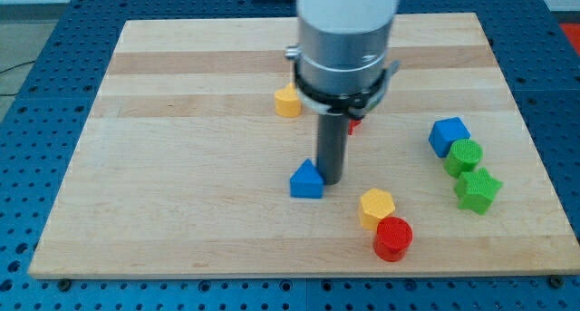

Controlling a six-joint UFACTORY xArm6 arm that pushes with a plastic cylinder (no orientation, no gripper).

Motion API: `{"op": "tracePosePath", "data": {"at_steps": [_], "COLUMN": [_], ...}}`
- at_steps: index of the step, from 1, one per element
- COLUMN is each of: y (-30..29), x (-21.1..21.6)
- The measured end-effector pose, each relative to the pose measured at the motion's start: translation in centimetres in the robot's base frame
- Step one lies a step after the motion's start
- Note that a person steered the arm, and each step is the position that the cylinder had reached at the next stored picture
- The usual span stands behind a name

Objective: Push the green blocks and blue cube upwards

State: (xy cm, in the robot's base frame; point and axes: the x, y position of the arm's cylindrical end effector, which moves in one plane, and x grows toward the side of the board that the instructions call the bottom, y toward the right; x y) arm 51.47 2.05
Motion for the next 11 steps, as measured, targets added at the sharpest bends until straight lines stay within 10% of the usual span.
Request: {"op": "tracePosePath", "data": {"at_steps": [3, 7, 10, 11], "y": [-4.7, 5.6, 15.0, 16.4], "x": [0.4, -9.4, 10.0, 9.6]}}
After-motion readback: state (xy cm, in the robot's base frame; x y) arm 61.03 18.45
